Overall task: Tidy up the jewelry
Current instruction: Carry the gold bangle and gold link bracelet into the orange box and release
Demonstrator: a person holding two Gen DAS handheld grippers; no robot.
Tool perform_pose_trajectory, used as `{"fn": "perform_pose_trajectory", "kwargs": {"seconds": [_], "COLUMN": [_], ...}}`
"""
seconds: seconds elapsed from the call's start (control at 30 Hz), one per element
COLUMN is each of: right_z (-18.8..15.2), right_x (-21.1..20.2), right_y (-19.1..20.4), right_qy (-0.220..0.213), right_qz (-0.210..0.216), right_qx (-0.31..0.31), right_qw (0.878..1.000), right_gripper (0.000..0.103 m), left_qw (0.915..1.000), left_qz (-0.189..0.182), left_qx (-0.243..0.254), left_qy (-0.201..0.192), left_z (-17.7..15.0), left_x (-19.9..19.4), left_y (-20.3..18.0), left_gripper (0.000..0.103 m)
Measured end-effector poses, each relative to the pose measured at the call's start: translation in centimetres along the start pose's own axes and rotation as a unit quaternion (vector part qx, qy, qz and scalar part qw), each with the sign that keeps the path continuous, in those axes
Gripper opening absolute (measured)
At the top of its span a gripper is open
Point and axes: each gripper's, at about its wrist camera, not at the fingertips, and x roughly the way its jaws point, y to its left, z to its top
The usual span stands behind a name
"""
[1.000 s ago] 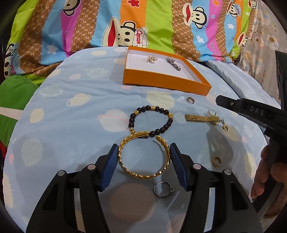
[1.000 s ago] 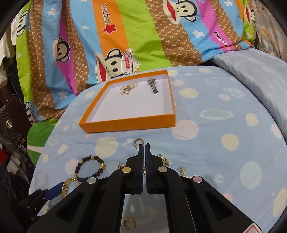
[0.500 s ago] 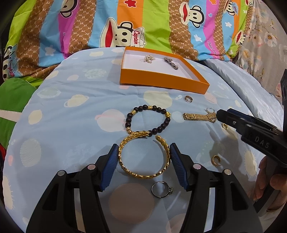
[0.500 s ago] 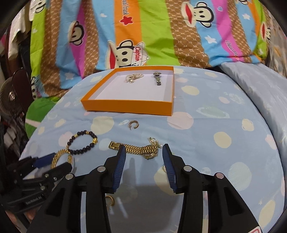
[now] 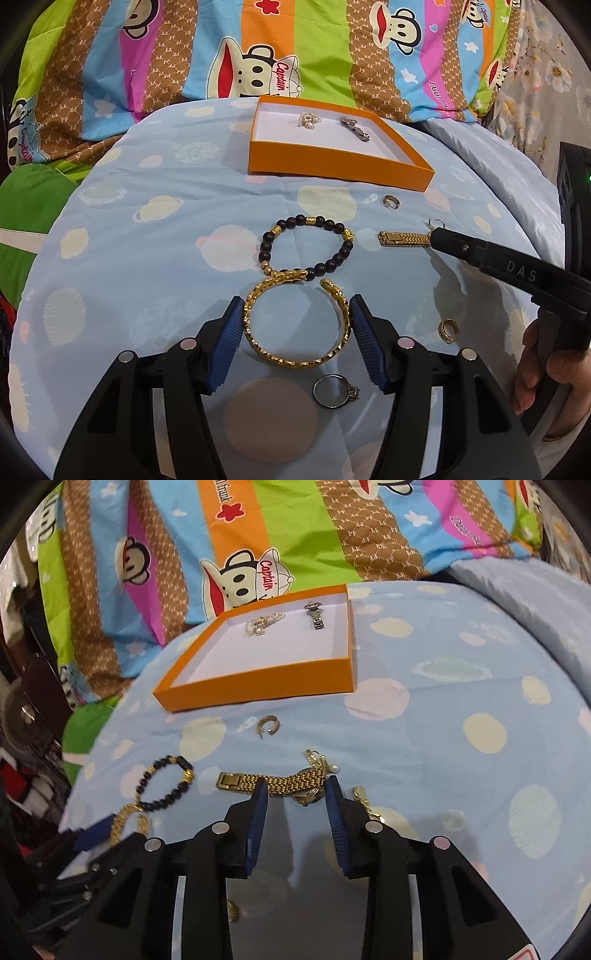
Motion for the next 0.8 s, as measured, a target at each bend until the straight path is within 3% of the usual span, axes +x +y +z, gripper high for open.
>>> {"fn": "perform_pose_trajectory", "kwargs": {"seconds": [0.3, 0.37, 0.47, 0.8], "right_z": [0.8, 0.8, 0.7, 0.9], "right_x": [0.8, 0.9, 0.3, -3.6], "right_y": [-0.3, 0.0, 0.7, 3.1], "right_qy": [0.000, -0.001, -0.011, -0.057], "right_qz": [0.010, 0.000, 0.001, 0.021], "right_qx": [0.030, 0.020, 0.007, -0.027], "right_qw": [1.000, 1.000, 1.000, 0.998], "right_gripper": [0.029, 0.016, 0.009, 0.008], "left_qw": [1.0000, 1.0000, 1.0000, 1.0000], "left_qz": [0.001, 0.000, 0.001, -0.002], "left_qx": [0.000, -0.001, -0.001, -0.004], "left_qy": [0.000, 0.000, 0.001, -0.002], "left_z": [0.0, 0.0, 0.0, 0.1], "left_x": [0.0, 0.0, 0.0, -0.1], "left_y": [0.0, 0.0, 0.0, 0.3], "left_gripper": [0.057, 0.057, 0.057, 0.057]}}
